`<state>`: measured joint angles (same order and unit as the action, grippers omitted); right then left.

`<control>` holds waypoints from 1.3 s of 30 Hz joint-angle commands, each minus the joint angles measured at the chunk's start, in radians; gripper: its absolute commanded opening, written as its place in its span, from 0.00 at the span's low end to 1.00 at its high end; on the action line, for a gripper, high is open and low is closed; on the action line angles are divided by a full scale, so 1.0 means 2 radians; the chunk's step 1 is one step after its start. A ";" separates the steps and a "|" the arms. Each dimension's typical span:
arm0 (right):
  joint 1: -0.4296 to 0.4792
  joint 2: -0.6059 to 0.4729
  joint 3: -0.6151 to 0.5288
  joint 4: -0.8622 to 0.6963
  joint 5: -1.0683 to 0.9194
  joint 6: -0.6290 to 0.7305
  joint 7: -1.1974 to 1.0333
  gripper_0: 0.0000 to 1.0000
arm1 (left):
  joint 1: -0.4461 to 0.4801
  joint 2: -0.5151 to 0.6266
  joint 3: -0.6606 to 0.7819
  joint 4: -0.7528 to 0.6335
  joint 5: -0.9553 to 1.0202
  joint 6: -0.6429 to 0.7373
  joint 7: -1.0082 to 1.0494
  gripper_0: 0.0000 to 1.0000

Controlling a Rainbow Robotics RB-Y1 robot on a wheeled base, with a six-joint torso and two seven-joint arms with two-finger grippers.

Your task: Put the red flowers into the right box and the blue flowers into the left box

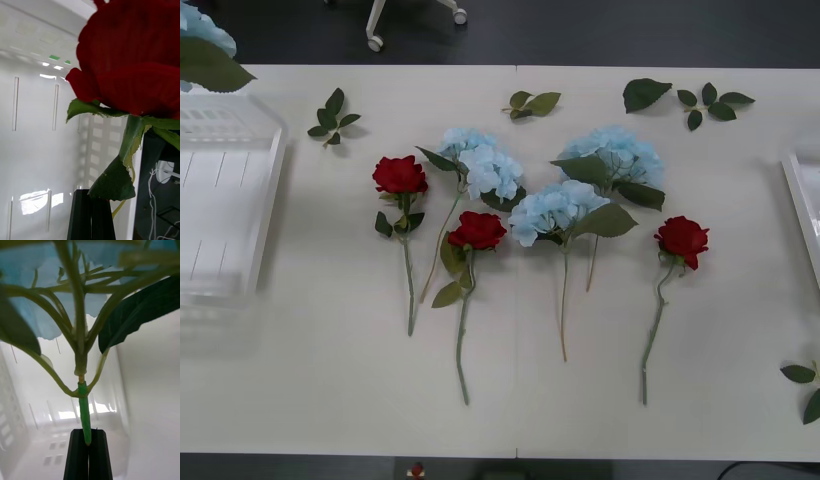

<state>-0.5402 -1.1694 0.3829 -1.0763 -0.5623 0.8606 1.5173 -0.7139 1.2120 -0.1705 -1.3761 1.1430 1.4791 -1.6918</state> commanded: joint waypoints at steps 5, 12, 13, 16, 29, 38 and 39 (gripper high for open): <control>-0.022 0.040 0.023 0.057 0.056 -0.052 0.021 0.00 | -0.090 0.011 -0.138 0.140 -0.005 -0.115 -0.065 0.00; -0.023 0.047 0.042 0.065 0.056 -0.054 0.022 0.24 | -0.100 -0.027 -0.168 0.230 -0.037 -0.167 -0.070 0.00; -0.023 0.047 0.045 0.065 0.053 -0.054 0.023 0.42 | -0.100 -0.034 -0.168 0.245 -0.043 -0.174 -0.071 0.00; -0.023 0.046 0.045 0.066 0.037 -0.053 0.023 0.62 | -0.100 -0.050 -0.168 0.279 -0.065 -0.192 -0.072 0.00; -0.106 0.033 0.045 0.037 -0.158 0.088 -0.009 0.97 | -0.099 -0.107 -0.168 0.387 -0.140 -0.261 -0.071 0.00; -0.128 0.003 0.045 -0.096 -0.268 0.180 -0.118 1.00 | -0.099 -0.108 -0.168 0.384 -0.134 -0.263 -0.078 1.00; -0.128 0.001 0.045 -0.115 -0.283 0.188 -0.131 1.00 | -0.099 -0.108 -0.168 0.382 -0.132 -0.263 -0.081 1.00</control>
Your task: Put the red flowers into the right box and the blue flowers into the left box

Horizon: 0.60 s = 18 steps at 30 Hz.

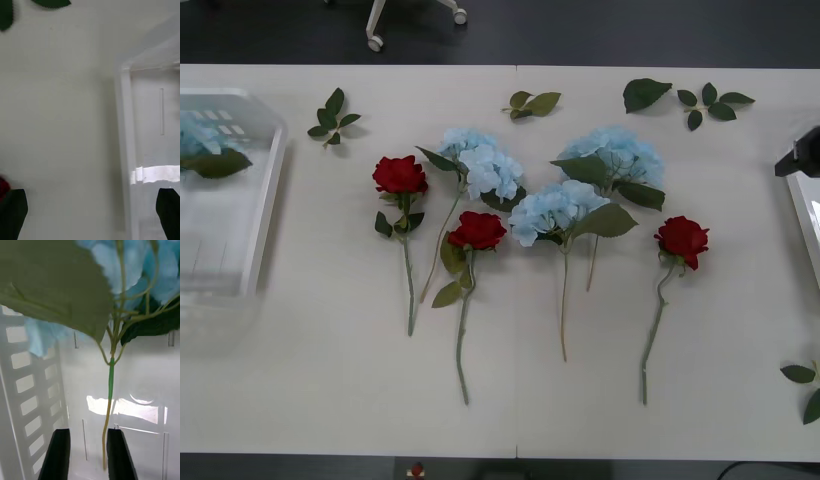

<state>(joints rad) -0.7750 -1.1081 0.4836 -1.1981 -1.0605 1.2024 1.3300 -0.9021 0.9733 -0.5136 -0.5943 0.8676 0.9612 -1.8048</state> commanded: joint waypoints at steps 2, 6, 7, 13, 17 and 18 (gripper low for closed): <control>-0.010 -0.034 -0.005 -0.081 -0.055 0.027 -0.062 1.00 | -0.005 0.011 0.004 -0.014 0.010 -0.004 -0.028 1.00; -0.003 -0.040 -0.005 -0.151 -0.086 0.060 -0.131 1.00 | -0.005 0.033 0.004 -0.042 0.045 0.008 -0.049 1.00; -0.002 -0.040 -0.005 -0.162 -0.089 0.064 -0.141 1.00 | -0.005 0.038 0.004 -0.047 0.052 0.013 -0.053 1.00; 0.016 -0.027 -0.004 -0.272 -0.075 0.115 -0.264 1.00 | -0.005 0.079 0.064 -0.109 0.085 0.095 -0.102 1.00; 0.040 0.008 0.002 -0.337 -0.022 0.143 -0.360 1.00 | -0.005 0.089 0.157 -0.143 0.083 0.193 -0.143 1.00; 0.042 0.012 0.004 -0.344 -0.014 0.143 -0.368 1.00 | -0.005 0.089 0.169 -0.148 0.083 0.207 -0.145 1.00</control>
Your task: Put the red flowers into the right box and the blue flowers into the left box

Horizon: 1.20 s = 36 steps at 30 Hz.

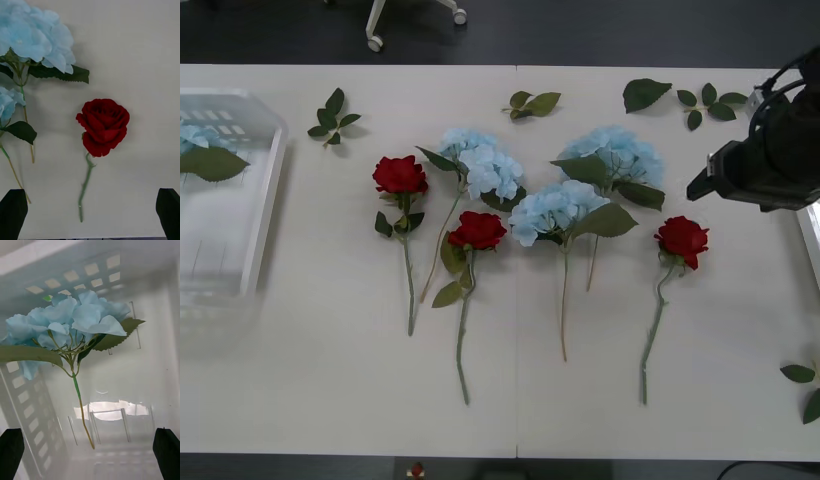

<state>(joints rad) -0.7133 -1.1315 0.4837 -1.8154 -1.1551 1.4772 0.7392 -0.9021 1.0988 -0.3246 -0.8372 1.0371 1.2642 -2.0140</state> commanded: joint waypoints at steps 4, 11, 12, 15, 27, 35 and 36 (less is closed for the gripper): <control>0.016 0.043 0.045 -0.049 0.077 -0.007 -0.125 1.00 | -0.005 0.026 0.126 -0.066 0.008 0.138 -0.042 1.00; 0.016 0.081 0.119 -0.029 0.150 -0.040 -0.178 1.00 | -0.001 0.015 0.131 -0.128 0.028 0.203 0.030 1.00; 0.016 0.083 0.131 -0.023 0.156 -0.047 -0.175 1.00 | 0.007 0.011 0.131 -0.140 0.030 0.208 0.051 1.00; 0.016 0.086 0.152 -0.010 0.160 -0.067 -0.173 1.00 | 0.049 0.007 0.131 -0.198 0.041 0.197 0.108 1.00; 0.016 0.093 0.178 0.044 0.152 -0.101 -0.167 1.00 | 0.230 -0.024 0.131 -0.460 -0.001 0.097 0.357 1.00; 0.016 0.093 0.203 0.073 0.152 -0.129 -0.155 1.00 | 0.246 -0.100 0.083 -0.529 -0.127 0.096 0.452 1.00; 0.016 0.094 0.205 0.076 0.153 -0.130 -0.154 1.00 | 0.246 -0.105 0.077 -0.532 -0.134 0.096 0.459 1.00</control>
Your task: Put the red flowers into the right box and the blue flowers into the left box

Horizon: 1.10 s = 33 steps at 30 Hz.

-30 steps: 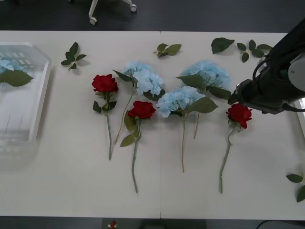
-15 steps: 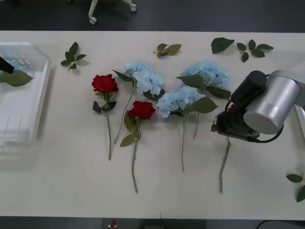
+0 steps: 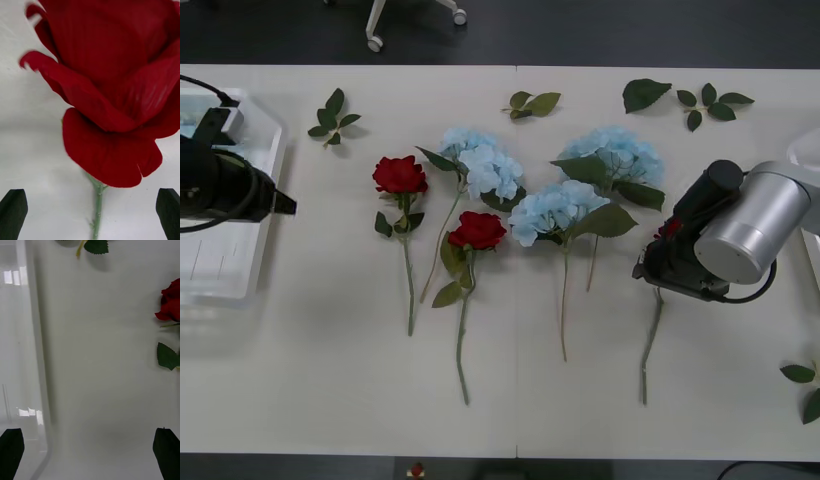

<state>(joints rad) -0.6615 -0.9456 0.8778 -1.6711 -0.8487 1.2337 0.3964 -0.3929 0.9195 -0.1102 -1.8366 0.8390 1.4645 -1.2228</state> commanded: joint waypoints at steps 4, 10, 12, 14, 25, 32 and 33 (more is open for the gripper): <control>-0.010 0.006 0.012 0.019 -0.001 -0.018 0.022 1.00 | -0.025 -0.043 -0.075 -0.040 -0.075 -0.005 0.101 1.00; -0.009 0.022 0.016 0.049 0.003 -0.037 0.030 1.00 | -0.067 -0.085 -0.143 -0.011 -0.114 -0.005 0.141 1.00; -0.010 0.029 0.017 0.059 0.007 -0.040 0.033 1.00 | -0.090 -0.108 -0.165 0.016 -0.127 -0.005 0.144 1.00; -0.010 0.033 0.016 0.065 0.009 -0.043 0.036 1.00 | -0.107 -0.127 -0.177 0.040 -0.141 -0.004 0.146 1.00; -0.009 0.040 0.016 0.081 0.006 -0.045 0.046 0.74 | -0.184 -0.216 -0.217 0.199 -0.183 -0.009 0.139 1.00; -0.009 0.040 0.017 0.085 0.003 -0.045 0.046 0.27 | -0.208 -0.218 -0.247 0.266 -0.155 -0.044 0.135 1.00; -0.009 0.040 0.017 0.085 0.002 -0.045 0.046 0.23 | -0.209 -0.218 -0.248 0.268 -0.151 -0.046 0.134 1.00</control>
<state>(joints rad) -0.6645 -0.8779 0.9145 -1.5162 -0.8369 1.1378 0.4539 -0.7745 0.4667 -0.6016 -1.3165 0.5150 1.3934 -0.9473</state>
